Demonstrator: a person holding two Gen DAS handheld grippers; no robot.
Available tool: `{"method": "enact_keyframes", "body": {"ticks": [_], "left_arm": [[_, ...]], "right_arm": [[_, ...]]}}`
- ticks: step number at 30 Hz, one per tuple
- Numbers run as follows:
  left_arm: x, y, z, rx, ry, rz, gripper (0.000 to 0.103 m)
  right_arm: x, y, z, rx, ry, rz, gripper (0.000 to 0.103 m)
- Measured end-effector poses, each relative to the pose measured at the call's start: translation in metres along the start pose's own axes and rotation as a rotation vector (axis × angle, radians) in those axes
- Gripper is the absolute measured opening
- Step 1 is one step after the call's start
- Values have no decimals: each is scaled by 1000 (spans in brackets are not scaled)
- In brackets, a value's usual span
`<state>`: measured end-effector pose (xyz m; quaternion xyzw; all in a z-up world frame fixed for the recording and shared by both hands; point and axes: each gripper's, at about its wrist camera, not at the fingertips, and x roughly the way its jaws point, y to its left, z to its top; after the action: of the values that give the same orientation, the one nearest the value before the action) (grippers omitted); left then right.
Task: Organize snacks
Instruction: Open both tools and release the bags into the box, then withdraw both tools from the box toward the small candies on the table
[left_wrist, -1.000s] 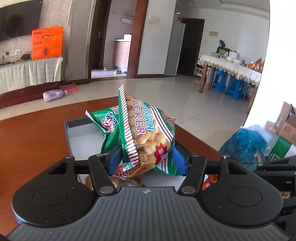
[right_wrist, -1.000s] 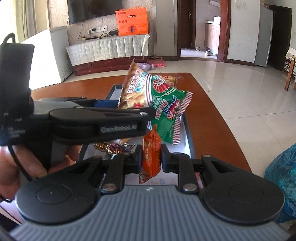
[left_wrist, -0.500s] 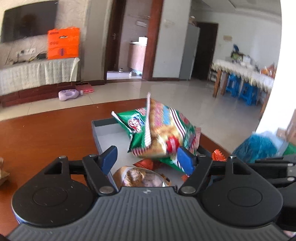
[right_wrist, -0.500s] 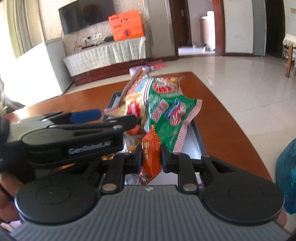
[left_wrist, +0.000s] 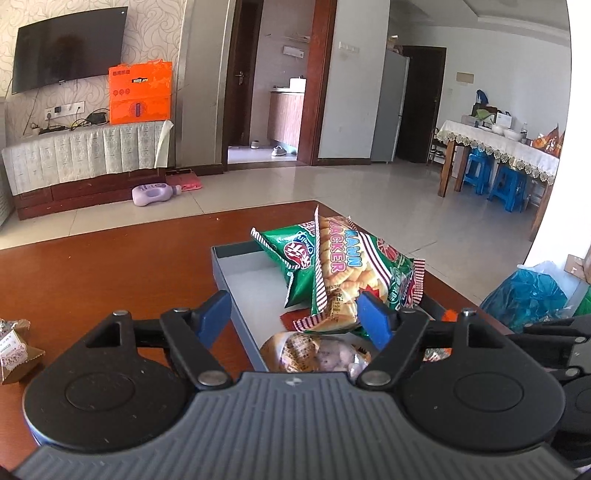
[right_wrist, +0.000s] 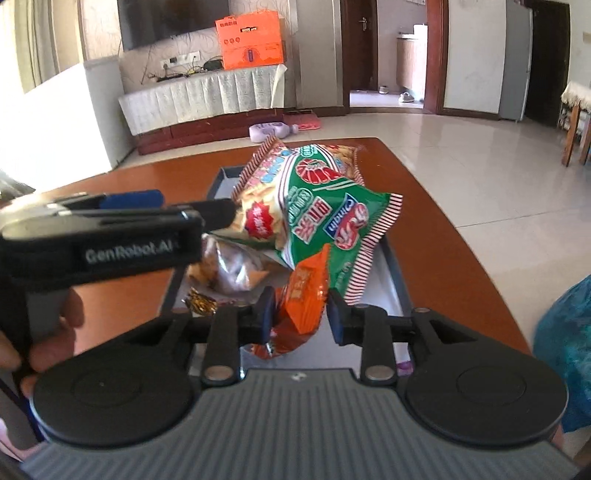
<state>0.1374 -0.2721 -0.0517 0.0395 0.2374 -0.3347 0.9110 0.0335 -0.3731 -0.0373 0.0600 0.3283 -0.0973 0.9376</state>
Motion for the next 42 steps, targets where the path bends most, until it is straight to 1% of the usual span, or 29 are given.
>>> {"method": "enact_keyframes", "body": {"ticks": [1, 2, 3, 7, 14, 17, 19, 22, 26, 31, 38, 42], "left_arm": [[-2, -1, -1, 4, -1, 3, 79], [-3, -1, 0, 7, 0, 4, 79], [-5, -1, -1, 11, 0, 3, 79], [-12, 0, -2, 19, 0, 11, 79], [-28, 4, -6, 37, -5, 29, 80], [-38, 8, -6, 41, -9, 41, 80], [-44, 11, -4, 37, -14, 50, 80], [-56, 17, -5, 31, -20, 64, 80], [-69, 27, -8, 34, -20, 91, 80], [-86, 48, -11, 20, -21, 148, 80], [-109, 91, -18, 2, -13, 232, 80], [-123, 121, -24, -6, -6, 286, 80]], "right_arm": [[-2, 0, -2, -7, 4, -11, 47], [-2, 0, -3, -17, 6, -20, 57], [-5, 1, -5, -28, 1, -27, 59], [-16, -2, -7, -32, -36, -25, 59], [-27, -9, -7, 11, -61, -55, 59], [-35, -9, -6, 37, -99, -70, 59], [-40, -11, -5, 72, -125, -66, 59], [-40, -9, -3, 108, -119, -36, 59], [-38, 11, 0, 67, -122, 4, 59], [-34, 43, 5, 5, -119, 49, 59], [-25, 82, 10, -33, -114, 125, 59], [-18, 112, 11, -87, -111, 180, 59]]}}
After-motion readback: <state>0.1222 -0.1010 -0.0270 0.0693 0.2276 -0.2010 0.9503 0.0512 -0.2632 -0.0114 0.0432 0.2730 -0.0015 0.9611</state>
